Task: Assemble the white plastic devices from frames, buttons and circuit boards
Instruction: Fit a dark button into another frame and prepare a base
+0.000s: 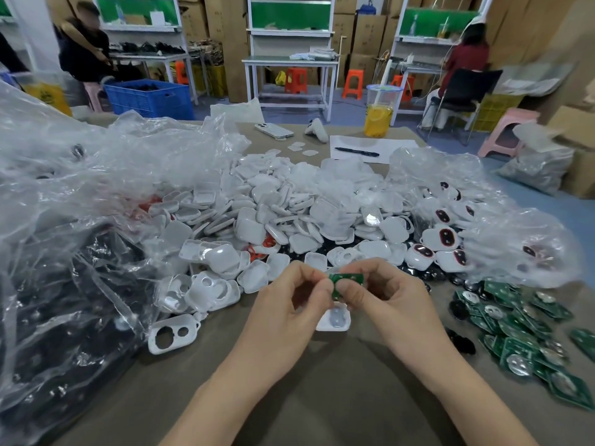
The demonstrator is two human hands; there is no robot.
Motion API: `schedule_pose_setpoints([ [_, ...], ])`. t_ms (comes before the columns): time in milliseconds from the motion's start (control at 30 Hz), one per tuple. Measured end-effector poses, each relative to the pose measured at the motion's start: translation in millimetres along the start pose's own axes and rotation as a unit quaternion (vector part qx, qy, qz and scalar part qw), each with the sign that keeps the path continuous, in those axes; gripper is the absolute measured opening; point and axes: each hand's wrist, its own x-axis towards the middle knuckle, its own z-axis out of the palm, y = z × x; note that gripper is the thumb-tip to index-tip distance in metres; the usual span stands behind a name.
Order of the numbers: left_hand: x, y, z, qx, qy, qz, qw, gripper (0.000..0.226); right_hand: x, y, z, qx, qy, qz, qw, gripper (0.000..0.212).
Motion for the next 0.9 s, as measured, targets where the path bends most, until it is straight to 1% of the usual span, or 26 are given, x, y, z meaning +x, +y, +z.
schedule_pose_setpoints([
  [33, 0, 3, 1, -0.027, -0.007, 0.001, 1.0, 0.011, 1, -2, 0, 0.014, -0.004, 0.007, 1.0, 0.015],
  [100, -1, 7, 1, -0.074, -0.012, 0.008, 0.997, 0.018, 1, -3, 0, 0.022, -0.009, 0.015, 1.0, 0.017],
  [167, 0, 8, 2, -0.089, -0.006, 0.001, 0.996, 0.02, 0, -1, 1, 0.011, -0.009, 0.015, 1.0, 0.014],
  [300, 1, 0, 4, -0.057, -0.006, -0.033, 0.998, 0.017, 0, 2, 3, -0.021, -0.023, 0.006, 1.0, 0.019],
  [400, 1, -5, 5, -0.034, -0.01, -0.049, 0.998, 0.022, -1, 4, 6, -0.037, -0.02, 0.019, 0.999, 0.017],
  [567, 3, -10, 5, -0.016, -0.03, -0.054, 0.998, 0.032, -2, 5, 8, -0.028, -0.031, 0.032, 0.999, 0.019],
  [600, 3, -11, 5, -0.018, -0.034, -0.051, 0.998, 0.032, -2, 6, 8, -0.029, -0.03, 0.033, 0.999, 0.02],
  [733, 3, -10, 4, -0.049, -0.041, -0.046, 0.997, 0.018, -3, 6, 8, -0.038, -0.022, 0.022, 0.999, 0.022],
  [900, 4, -10, 3, -0.076, -0.045, -0.045, 0.995, 0.017, -3, 6, 10, -0.043, -0.011, 0.016, 0.999, 0.024],
])
